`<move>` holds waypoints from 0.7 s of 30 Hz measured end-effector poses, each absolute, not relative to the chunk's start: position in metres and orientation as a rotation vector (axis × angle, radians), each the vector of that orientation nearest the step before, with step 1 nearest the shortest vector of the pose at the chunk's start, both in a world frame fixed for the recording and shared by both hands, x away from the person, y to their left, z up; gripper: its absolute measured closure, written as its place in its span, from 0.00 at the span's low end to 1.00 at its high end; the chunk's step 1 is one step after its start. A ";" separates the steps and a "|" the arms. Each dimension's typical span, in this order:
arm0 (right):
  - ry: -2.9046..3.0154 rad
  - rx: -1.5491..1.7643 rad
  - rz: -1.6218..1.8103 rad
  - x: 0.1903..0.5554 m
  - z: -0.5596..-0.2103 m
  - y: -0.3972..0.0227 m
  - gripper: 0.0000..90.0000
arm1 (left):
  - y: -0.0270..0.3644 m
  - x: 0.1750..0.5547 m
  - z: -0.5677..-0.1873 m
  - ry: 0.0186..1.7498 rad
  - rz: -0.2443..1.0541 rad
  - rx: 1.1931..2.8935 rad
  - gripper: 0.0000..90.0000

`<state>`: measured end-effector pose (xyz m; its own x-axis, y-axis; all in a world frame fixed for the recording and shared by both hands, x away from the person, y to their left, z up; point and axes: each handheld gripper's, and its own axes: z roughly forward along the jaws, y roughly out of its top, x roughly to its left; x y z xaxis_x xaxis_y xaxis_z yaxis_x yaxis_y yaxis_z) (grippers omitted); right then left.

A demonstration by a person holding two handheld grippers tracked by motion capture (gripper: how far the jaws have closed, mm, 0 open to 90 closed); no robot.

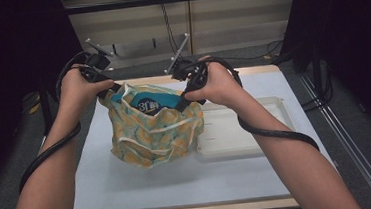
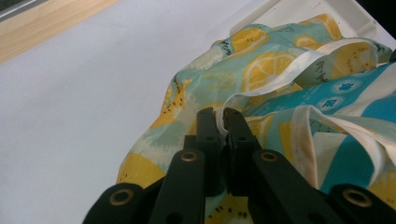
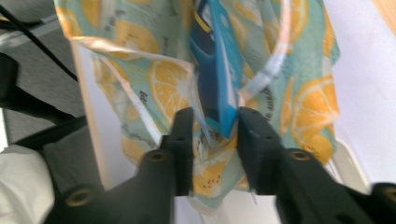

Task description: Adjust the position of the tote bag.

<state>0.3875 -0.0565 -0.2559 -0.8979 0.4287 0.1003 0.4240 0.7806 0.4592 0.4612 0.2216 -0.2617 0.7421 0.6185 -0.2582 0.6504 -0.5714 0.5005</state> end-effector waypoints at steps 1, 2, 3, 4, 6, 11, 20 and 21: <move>2.946 0.694 0.733 0.388 -0.256 -0.057 0.93 | 0.222 0.461 -0.262 0.957 -0.070 2.357 0.96; 2.953 0.701 0.725 0.388 -0.256 -0.058 0.94 | 0.222 0.461 -0.261 0.954 -0.070 2.361 0.96; 2.951 0.720 0.727 0.388 -0.255 -0.058 0.95 | 0.222 0.461 -0.261 0.954 -0.066 2.357 0.96; 2.953 0.716 0.716 0.389 -0.255 -0.059 0.96 | 0.222 0.460 -0.261 0.955 -0.071 2.358 0.96; 2.951 0.715 0.717 0.389 -0.254 -0.061 0.97 | 0.222 0.461 -0.261 0.954 -0.068 2.356 0.96; 2.964 0.746 0.719 0.386 -0.247 -0.065 1.00 | 0.224 0.460 -0.260 0.945 -0.066 2.361 0.96; 2.946 0.776 0.845 0.382 -0.223 -0.077 1.00 | 0.223 0.460 -0.257 0.931 -0.064 2.364 0.96; 2.931 0.774 0.857 0.383 -0.221 -0.078 1.00 | 0.222 0.460 -0.257 0.931 -0.066 2.367 0.96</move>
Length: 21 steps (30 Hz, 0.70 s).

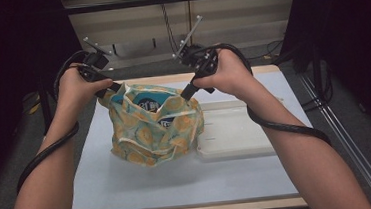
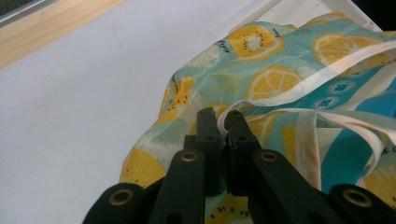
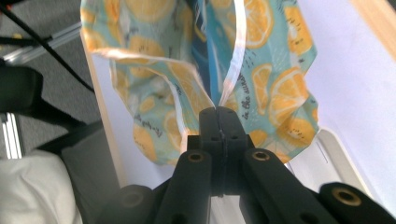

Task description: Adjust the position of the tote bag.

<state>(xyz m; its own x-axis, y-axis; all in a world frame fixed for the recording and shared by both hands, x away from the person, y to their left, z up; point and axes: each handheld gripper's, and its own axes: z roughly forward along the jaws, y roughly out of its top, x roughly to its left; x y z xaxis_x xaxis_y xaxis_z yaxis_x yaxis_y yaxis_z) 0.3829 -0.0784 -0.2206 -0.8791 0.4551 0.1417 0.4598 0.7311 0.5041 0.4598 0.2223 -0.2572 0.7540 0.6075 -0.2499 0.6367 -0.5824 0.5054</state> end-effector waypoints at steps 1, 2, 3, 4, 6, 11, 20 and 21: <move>-2.914 -0.791 -0.863 0.384 -0.218 -0.080 1.00 | 0.221 0.459 -0.258 0.954 -0.064 2.347 0.96; -2.910 -0.802 -0.875 0.386 -0.217 -0.081 1.00 | 0.221 0.459 -0.258 0.954 -0.068 2.347 0.96; -2.907 -0.823 -0.895 0.387 -0.215 -0.083 1.00 | 0.222 0.460 -0.258 0.953 -0.070 2.348 0.96; -2.905 -0.833 -0.907 0.389 -0.214 -0.084 1.00 | 0.222 0.460 -0.259 0.958 -0.071 2.346 0.96; -2.886 -0.856 -0.931 0.393 -0.212 -0.087 1.00 | 0.223 0.461 -0.260 0.952 -0.079 2.348 0.96; -2.868 -0.936 -0.939 0.403 -0.214 -0.092 1.00 | 0.226 0.463 -0.263 0.939 -0.080 2.367 0.96; -2.870 -0.977 -0.892 0.409 -0.231 -0.091 1.00 | 0.233 0.461 -0.267 0.956 -0.088 2.346 0.95; -2.866 -0.984 -0.898 0.409 -0.232 -0.091 1.00 | 0.233 0.461 -0.267 0.962 -0.093 2.335 0.95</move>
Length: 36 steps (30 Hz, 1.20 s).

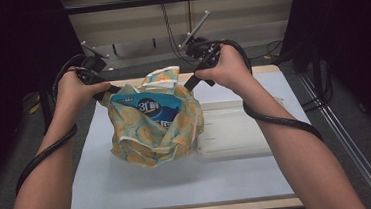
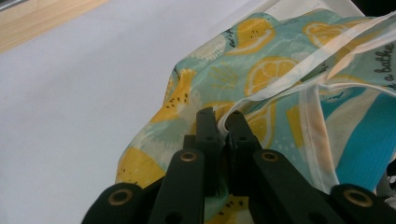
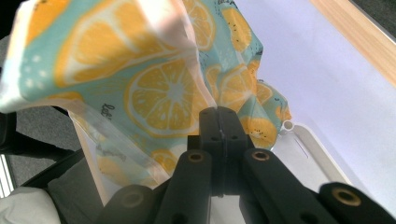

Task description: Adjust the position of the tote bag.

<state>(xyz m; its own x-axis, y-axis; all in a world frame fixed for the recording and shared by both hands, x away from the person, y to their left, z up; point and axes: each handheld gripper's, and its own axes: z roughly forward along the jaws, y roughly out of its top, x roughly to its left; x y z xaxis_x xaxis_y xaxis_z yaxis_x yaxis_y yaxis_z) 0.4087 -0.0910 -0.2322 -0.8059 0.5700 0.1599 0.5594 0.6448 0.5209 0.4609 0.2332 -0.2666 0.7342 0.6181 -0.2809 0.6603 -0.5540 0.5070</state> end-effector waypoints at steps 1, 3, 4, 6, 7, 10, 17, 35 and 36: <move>2.831 0.976 0.896 0.409 -0.233 -0.091 1.00 | 0.234 0.461 -0.267 0.961 -0.095 2.336 0.95; 2.827 0.985 0.885 0.410 -0.236 -0.092 1.00 | 0.235 0.461 -0.266 0.958 -0.089 2.335 0.95; 2.826 0.992 0.881 0.410 -0.237 -0.092 1.00 | 0.236 0.460 -0.266 0.959 -0.095 2.326 0.94; 2.833 0.991 0.870 0.410 -0.240 -0.092 1.00 | 0.237 0.460 -0.266 0.953 -0.084 2.327 0.94; 2.835 0.987 0.870 0.410 -0.242 -0.092 1.00 | 0.237 0.459 -0.266 0.957 -0.086 2.320 0.94; 2.840 1.012 0.881 0.410 -0.247 -0.092 1.00 | 0.241 0.460 -0.265 0.956 -0.087 2.300 0.94; 2.832 1.009 0.931 0.411 -0.252 -0.091 1.00 | 0.246 0.458 -0.263 0.968 -0.070 2.292 0.95; 2.852 1.037 0.895 0.411 -0.272 -0.095 1.00 | 0.258 0.451 -0.274 1.012 0.000 2.323 0.56; 2.852 1.032 0.889 0.411 -0.272 -0.095 1.00 | 0.259 0.450 -0.273 1.014 0.008 2.314 0.52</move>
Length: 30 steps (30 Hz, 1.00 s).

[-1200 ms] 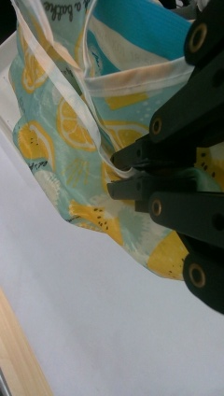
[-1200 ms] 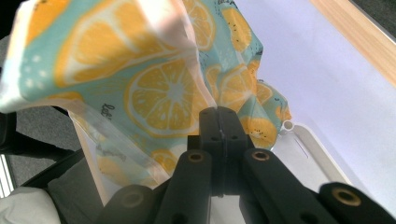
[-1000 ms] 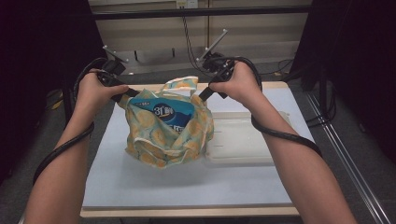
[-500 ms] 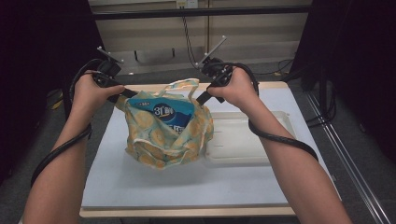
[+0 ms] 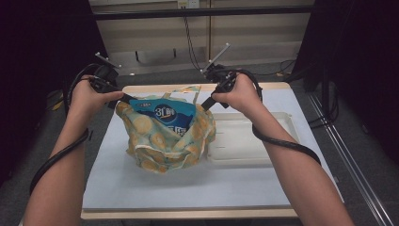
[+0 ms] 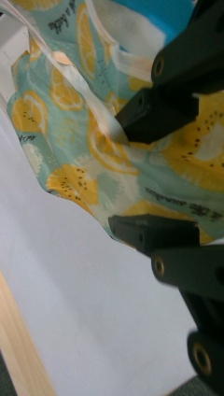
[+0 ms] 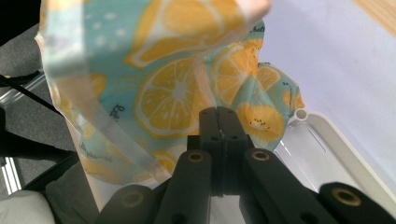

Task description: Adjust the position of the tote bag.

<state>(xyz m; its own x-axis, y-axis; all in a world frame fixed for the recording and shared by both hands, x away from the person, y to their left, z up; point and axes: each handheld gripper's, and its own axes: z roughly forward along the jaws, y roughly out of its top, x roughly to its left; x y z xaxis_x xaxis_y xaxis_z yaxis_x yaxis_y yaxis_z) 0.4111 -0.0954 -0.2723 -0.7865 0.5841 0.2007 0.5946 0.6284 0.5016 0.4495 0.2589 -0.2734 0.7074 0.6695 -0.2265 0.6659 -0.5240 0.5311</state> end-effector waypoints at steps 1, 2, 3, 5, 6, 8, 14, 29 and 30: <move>-2.818 -1.023 -0.876 0.411 -0.273 -0.095 1.00 | 0.260 0.449 -0.273 1.001 0.022 2.320 0.46; -2.820 -1.024 -0.875 0.411 -0.273 -0.096 1.00 | 0.261 0.447 -0.272 1.002 0.025 2.315 0.43; -2.823 -1.019 -0.874 0.411 -0.274 -0.097 1.00 | 0.263 0.447 -0.272 0.992 0.036 2.327 0.40; -2.818 -1.026 -0.880 0.411 -0.275 -0.098 1.00 | 0.266 0.445 -0.271 1.001 0.051 2.324 0.34; -2.818 -1.035 -0.874 0.411 -0.275 -0.099 1.00 | 0.267 0.445 -0.271 0.995 0.055 2.323 0.31; -2.819 -1.037 -0.862 0.411 -0.277 -0.099 1.00 | 0.269 0.443 -0.270 1.002 0.048 2.293 0.28; -2.810 -1.036 -0.864 0.411 -0.279 -0.100 1.00 | 0.275 0.437 -0.264 0.974 0.046 2.312 0.28; -2.804 -1.059 -0.864 0.411 -0.281 -0.103 1.00 | 0.281 0.417 -0.257 0.939 0.090 2.313 0.22; -2.804 -1.057 -0.864 0.411 -0.281 -0.103 1.00 | 0.282 0.416 -0.259 0.939 0.100 2.300 0.22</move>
